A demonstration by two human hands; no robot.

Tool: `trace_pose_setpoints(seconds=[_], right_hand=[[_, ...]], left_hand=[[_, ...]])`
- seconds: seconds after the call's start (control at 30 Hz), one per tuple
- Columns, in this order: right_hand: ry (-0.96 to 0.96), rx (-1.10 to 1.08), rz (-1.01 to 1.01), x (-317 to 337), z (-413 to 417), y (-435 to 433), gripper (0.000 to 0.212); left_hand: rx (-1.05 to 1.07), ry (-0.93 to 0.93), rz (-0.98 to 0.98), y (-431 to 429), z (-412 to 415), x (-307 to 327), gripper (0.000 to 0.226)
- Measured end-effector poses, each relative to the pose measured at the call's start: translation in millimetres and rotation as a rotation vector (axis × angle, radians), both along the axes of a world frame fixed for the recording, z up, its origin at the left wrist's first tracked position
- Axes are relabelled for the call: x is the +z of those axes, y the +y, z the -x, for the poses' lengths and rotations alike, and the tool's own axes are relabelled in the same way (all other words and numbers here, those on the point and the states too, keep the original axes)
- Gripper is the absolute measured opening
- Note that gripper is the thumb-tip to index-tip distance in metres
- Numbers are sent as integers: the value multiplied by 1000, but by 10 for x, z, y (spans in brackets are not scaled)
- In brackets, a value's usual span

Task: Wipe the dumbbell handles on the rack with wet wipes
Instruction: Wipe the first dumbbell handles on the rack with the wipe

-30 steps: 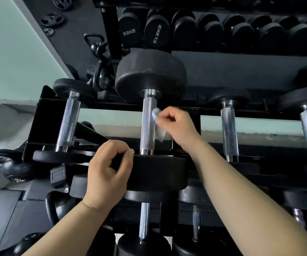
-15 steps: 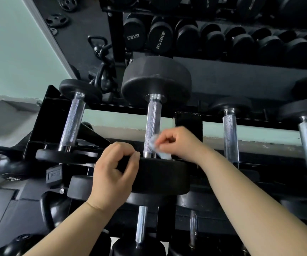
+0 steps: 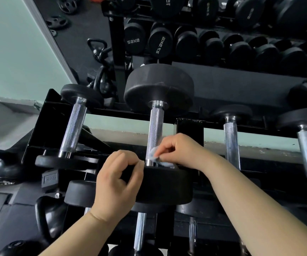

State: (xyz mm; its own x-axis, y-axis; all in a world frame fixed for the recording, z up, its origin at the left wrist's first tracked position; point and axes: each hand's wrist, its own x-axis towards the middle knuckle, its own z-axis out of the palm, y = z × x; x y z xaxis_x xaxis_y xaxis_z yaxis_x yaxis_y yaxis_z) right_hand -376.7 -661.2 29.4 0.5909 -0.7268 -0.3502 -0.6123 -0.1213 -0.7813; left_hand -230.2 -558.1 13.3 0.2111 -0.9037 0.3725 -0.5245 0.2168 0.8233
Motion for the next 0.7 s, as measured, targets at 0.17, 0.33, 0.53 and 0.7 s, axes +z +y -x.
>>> trace_pose_setpoints(seconds=[0.17,0.33,0.53,0.7], right_hand=[[-161,-247,44,-3,-54,6,15],[16,-52,78,39,-12,72,9],[61,-280,737,79,-261,-232,18],[342,-176,888,20,-461,-361,22]], left_hand=[[-4,-6,23,-3,-11,-22,10],[-2,-16,20,-4,-12,-31,8],[-7,-2,17,-3,-14,-18,8],[-15,-2,43,-13,-21,-15,10]])
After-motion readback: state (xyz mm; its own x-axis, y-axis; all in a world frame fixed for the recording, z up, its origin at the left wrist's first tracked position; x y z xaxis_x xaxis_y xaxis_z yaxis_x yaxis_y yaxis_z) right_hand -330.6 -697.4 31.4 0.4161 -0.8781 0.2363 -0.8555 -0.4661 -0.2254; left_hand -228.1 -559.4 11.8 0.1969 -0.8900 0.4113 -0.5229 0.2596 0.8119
